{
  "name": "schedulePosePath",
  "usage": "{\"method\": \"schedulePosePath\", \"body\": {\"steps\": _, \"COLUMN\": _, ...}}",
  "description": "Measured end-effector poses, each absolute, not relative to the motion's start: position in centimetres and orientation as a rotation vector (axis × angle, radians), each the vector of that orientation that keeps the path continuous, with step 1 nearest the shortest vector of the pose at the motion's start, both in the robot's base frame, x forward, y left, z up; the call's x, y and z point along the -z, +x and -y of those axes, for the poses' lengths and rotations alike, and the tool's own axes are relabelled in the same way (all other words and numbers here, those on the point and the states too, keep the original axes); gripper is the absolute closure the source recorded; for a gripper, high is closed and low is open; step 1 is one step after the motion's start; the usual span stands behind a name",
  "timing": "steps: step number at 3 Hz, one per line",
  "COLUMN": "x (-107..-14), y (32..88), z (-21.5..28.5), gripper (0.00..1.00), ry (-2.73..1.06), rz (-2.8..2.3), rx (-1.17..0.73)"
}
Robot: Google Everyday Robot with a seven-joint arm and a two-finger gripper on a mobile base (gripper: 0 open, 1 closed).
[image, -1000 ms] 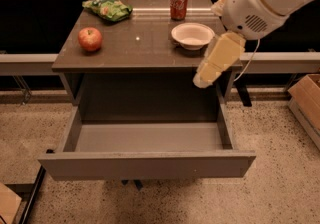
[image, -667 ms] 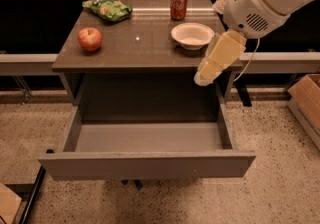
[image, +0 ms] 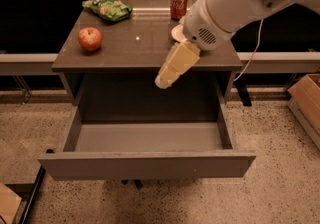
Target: Place apple into top drawer
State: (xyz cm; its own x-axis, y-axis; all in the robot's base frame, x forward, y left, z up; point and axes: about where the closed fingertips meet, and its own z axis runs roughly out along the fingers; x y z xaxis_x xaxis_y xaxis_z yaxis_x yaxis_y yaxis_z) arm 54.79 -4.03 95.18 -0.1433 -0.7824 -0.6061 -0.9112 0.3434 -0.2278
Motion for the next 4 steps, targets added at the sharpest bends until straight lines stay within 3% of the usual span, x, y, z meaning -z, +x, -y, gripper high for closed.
{"method": "schedulePosePath", "body": {"steps": 4, "x": -87.1, "y": 72.2, "z": -10.1, "gripper": 0.0, "ry": -1.27, "rz": -1.844, "rx": -0.582}}
